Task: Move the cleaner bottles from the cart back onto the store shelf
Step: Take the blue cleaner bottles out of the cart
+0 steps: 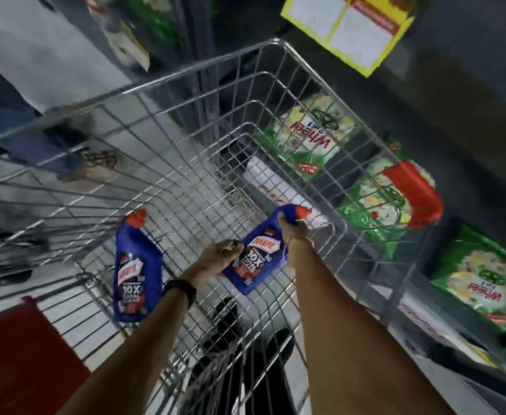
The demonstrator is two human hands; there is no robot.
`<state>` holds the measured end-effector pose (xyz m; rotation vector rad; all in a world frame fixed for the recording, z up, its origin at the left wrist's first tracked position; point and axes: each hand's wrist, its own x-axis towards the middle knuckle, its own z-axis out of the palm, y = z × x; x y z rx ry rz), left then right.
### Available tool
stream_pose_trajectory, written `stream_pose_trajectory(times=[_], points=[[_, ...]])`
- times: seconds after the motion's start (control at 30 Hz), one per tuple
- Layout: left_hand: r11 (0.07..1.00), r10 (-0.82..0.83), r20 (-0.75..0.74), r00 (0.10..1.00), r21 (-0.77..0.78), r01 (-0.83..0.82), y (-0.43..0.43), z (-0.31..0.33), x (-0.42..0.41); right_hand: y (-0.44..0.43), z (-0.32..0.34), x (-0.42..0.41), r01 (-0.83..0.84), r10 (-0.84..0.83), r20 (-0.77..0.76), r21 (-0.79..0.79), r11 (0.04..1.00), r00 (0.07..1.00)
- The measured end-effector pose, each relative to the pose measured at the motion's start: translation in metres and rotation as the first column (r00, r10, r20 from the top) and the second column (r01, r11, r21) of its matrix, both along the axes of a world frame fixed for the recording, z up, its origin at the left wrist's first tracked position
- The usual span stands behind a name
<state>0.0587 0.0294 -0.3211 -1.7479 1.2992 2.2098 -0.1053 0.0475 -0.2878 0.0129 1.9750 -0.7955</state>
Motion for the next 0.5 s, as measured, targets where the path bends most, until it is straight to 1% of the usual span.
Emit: stream_pose_trajectory(times=[0.07, 0.17, 0.23, 0.27, 0.37, 0.43, 0.5], points=[[0.999, 0.042, -0.060, 0.997, 0.001, -0.042, -0.001, 0.003, 0.005, -0.010, 0.009, -0.002, -0.084, 0.084, -0.009, -0.044, 0.995, 0.996], [0.989, 0.127, -0.103, 0.987, -0.058, -0.133, -0.007, 0.022, 0.016, -0.023, 0.027, -0.009, -0.176, 0.183, 0.054, -0.119, 0.977, 0.982], [0.982, 0.152, -0.217, 0.964, -0.073, -0.172, -0.012, 0.039, 0.025, -0.036, 0.058, -0.011, -0.226, 0.253, 0.108, -0.211, 0.951, 0.962], [0.982, 0.152, -0.260, 0.954, -0.067, -0.174, -0.016, 0.051, 0.028, -0.041, 0.075, -0.014, -0.283, 0.313, 0.086, -0.258, 0.924, 0.946], [0.983, 0.113, -0.392, 0.913, -0.093, -0.162, -0.030, 0.082, 0.036, -0.050, 0.122, -0.020, -0.441, 0.453, -0.075, -0.413, 0.797, 0.888], [0.978, 0.088, -0.490, 0.867, -0.125, -0.170, -0.038, 0.103, 0.037, -0.051, 0.145, -0.019, -0.454, 0.467, -0.123, -0.538, 0.710, 0.876], [0.971, 0.092, -0.548, 0.831, -0.134, -0.196, -0.044, 0.119, 0.034, -0.051, 0.166, -0.018, -0.456, 0.458, -0.169, -0.618, 0.641, 0.873]])
